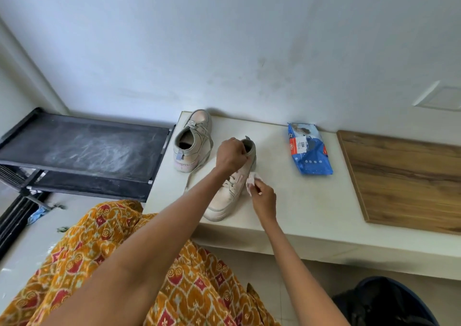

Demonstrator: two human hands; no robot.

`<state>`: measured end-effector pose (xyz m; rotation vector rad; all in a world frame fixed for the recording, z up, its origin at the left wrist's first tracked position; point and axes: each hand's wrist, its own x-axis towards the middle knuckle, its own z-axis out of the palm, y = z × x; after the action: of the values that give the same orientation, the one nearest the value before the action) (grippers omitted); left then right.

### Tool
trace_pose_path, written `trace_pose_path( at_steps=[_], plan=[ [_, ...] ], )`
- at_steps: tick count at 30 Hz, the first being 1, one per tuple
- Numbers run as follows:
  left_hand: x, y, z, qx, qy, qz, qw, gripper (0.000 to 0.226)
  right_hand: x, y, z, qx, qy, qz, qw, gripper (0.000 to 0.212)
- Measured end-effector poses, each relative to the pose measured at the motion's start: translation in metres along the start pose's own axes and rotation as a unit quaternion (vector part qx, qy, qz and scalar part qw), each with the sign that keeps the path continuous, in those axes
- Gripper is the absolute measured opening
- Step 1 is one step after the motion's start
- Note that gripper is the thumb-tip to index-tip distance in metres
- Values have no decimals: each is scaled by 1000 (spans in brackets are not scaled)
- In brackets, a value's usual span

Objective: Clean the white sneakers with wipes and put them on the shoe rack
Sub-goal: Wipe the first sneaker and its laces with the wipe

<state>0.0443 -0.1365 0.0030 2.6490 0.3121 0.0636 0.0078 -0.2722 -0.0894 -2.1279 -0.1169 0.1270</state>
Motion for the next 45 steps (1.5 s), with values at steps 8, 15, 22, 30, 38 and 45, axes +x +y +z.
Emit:
trace_pose_path(
  at_steps=[8, 15, 22, 30, 38, 45],
  plan=[
    [13, -50, -36, -196, -47, -59, 978, 14, 70, -57, -35, -36, 165, -35, 985, 33],
    [20, -51, -23, -157, 28, -99, 982, 22, 70, -80, 18, -296, 29, -67, 953, 32],
    [21, -57, -17, -150, 64, -133, 978, 31, 27, -60, 22, -205, 7, -110, 972, 32],
    [18, -52, -20, -147, 51, -129, 979, 27, 66, -76, -11, -46, 43, -13, 998, 36],
    [20, -57, -18, -150, 57, -146, 976, 27, 76, -86, 14, -48, -190, 11, 980, 56],
    [17, -51, -13, -151, 78, -157, 973, 31, 47, -69, 10, 24, -58, -61, 996, 35]
  ],
)
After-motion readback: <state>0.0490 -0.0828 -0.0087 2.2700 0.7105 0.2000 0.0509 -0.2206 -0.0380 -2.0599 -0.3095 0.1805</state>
